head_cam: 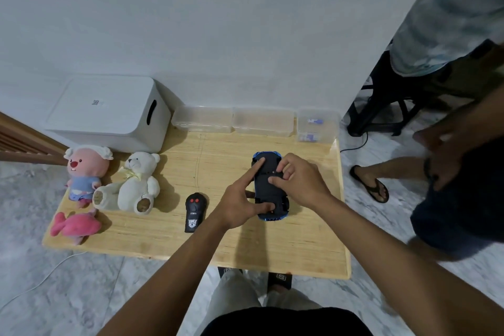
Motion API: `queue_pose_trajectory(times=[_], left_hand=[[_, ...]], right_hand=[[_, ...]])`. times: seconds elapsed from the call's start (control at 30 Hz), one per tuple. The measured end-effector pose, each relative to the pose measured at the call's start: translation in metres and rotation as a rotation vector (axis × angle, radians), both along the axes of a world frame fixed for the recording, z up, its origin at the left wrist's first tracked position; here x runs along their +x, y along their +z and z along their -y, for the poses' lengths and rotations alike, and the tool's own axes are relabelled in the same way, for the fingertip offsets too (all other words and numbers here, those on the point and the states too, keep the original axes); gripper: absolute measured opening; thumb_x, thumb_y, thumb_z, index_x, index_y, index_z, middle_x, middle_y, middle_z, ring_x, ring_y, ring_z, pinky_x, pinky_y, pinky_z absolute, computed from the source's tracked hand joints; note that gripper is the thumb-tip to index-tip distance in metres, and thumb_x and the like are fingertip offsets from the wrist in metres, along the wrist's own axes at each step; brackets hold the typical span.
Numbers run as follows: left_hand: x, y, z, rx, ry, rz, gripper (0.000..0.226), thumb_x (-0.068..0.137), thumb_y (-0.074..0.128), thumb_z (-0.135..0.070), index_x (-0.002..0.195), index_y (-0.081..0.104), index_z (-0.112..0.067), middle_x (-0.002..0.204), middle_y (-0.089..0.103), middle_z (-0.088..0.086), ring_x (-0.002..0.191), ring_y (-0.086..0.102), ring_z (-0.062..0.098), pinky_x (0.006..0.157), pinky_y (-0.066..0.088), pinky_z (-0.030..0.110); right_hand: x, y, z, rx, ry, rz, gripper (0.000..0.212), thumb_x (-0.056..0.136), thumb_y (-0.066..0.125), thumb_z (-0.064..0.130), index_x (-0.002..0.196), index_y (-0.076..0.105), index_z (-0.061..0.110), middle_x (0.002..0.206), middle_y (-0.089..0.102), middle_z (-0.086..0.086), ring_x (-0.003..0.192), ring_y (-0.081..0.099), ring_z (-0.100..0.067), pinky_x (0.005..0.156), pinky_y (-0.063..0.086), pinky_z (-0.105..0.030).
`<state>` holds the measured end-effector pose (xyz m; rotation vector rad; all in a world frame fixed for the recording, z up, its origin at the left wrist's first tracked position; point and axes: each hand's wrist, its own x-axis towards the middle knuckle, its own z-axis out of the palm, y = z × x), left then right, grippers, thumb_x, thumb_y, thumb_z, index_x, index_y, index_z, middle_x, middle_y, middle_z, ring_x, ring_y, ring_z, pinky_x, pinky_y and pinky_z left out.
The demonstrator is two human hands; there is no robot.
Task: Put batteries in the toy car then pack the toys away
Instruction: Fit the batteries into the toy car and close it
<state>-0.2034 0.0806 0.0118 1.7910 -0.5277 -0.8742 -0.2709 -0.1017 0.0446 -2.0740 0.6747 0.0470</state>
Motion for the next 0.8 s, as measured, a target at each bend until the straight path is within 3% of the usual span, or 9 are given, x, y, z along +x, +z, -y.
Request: queue_pose_trajectory(times=[0.1, 0.17, 0.23, 0.33, 0.4, 0.53, 0.63, 0.73, 0.8], left_hand=[[0.017, 0.004, -0.005, 0.006, 0.015, 0.013, 0.107, 0.075, 0.091, -0.013, 0.154, 0.034, -0.057, 0.155, 0.047, -0.014, 0.126, 0.061, 0.012, 0.099, 0.059, 0.044], [0.029, 0.004, -0.012, 0.009, 0.04, 0.019, 0.106, 0.074, 0.092, -0.013, 0.153, 0.036, -0.057, 0.156, 0.047, -0.015, 0.127, 0.059, 0.004, 0.102, 0.058, 0.043], [0.032, 0.005, -0.022, 0.013, 0.076, 0.023, 0.106, 0.075, 0.092, -0.01, 0.152, 0.037, -0.058, 0.156, 0.047, -0.016, 0.125, 0.059, -0.002, 0.102, 0.057, 0.042], [0.073, -0.006, -0.067, 0.053, 0.003, -0.04, 0.106, 0.074, 0.092, -0.011, 0.151, 0.037, -0.059, 0.157, 0.046, -0.016, 0.128, 0.06, 0.01, 0.102, 0.058, 0.045], [0.073, -0.006, -0.068, 0.053, -0.01, -0.034, 0.106, 0.074, 0.092, -0.014, 0.151, 0.036, -0.061, 0.157, 0.045, -0.017, 0.129, 0.06, 0.013, 0.101, 0.058, 0.046], [0.071, 0.002, -0.058, 0.028, -0.028, -0.038, 0.106, 0.074, 0.093, -0.013, 0.15, 0.037, -0.061, 0.156, 0.046, -0.019, 0.131, 0.058, 0.011, 0.104, 0.056, 0.045], [0.073, 0.004, -0.056, 0.026, -0.029, -0.055, 0.105, 0.073, 0.093, -0.015, 0.149, 0.038, -0.061, 0.155, 0.047, -0.019, 0.13, 0.059, 0.013, 0.103, 0.057, 0.046], [0.08, 0.01, -0.062, 0.016, -0.056, -0.064, 0.104, 0.071, 0.093, -0.018, 0.149, 0.038, -0.062, 0.156, 0.045, -0.019, 0.128, 0.059, 0.01, 0.101, 0.058, 0.045], [0.085, 0.015, -0.062, 0.017, -0.073, -0.061, 0.104, 0.071, 0.093, -0.019, 0.149, 0.038, -0.062, 0.157, 0.045, -0.018, 0.126, 0.059, 0.007, 0.1, 0.058, 0.043]], right_hand=[[0.006, 0.002, 0.014, -0.001, -0.16, 0.053, 0.017, 0.09, 0.07, 0.034, 0.089, 0.061, 0.02, 0.076, 0.063, 0.003, 0.07, 0.059, -0.01, 0.058, 0.044, -0.023], [0.005, -0.012, 0.021, -0.046, -0.155, -0.08, 0.014, 0.089, 0.068, 0.034, 0.089, 0.06, 0.022, 0.081, 0.064, 0.004, 0.071, 0.06, -0.011, 0.057, 0.044, -0.024], [-0.005, -0.034, 0.02, -0.071, -0.035, -0.295, 0.019, 0.08, 0.072, 0.04, 0.083, 0.059, 0.027, 0.091, 0.066, 0.004, 0.082, 0.062, -0.015, 0.068, 0.052, -0.029], [0.011, -0.067, -0.039, -0.049, -0.06, -0.416, 0.037, 0.069, 0.08, 0.052, 0.086, 0.059, 0.026, 0.095, 0.06, 0.005, 0.087, 0.062, -0.019, 0.067, 0.047, -0.03], [0.005, -0.074, -0.051, -0.09, -0.104, -0.399, 0.039, 0.073, 0.083, 0.047, 0.092, 0.062, 0.022, 0.093, 0.057, 0.003, 0.087, 0.062, -0.022, 0.065, 0.042, -0.029], [0.002, -0.089, -0.043, -0.162, -0.164, -0.378, 0.014, 0.087, 0.076, 0.026, 0.092, 0.072, 0.014, 0.095, 0.07, -0.005, 0.096, 0.067, -0.025, 0.079, 0.054, -0.029], [-0.001, -0.09, -0.035, -0.158, -0.173, -0.361, 0.009, 0.089, 0.073, 0.021, 0.09, 0.073, 0.012, 0.095, 0.074, -0.006, 0.096, 0.069, -0.024, 0.078, 0.054, -0.028], [0.008, -0.064, -0.029, -0.051, -0.299, -0.173, 0.008, 0.088, 0.076, 0.021, 0.089, 0.068, 0.02, 0.09, 0.074, 0.0, 0.088, 0.07, -0.017, 0.071, 0.051, -0.019], [0.019, -0.031, -0.026, 0.004, -0.342, 0.042, 0.011, 0.088, 0.076, 0.022, 0.096, 0.069, 0.024, 0.084, 0.075, 0.005, 0.084, 0.072, -0.013, 0.075, 0.052, -0.02]])
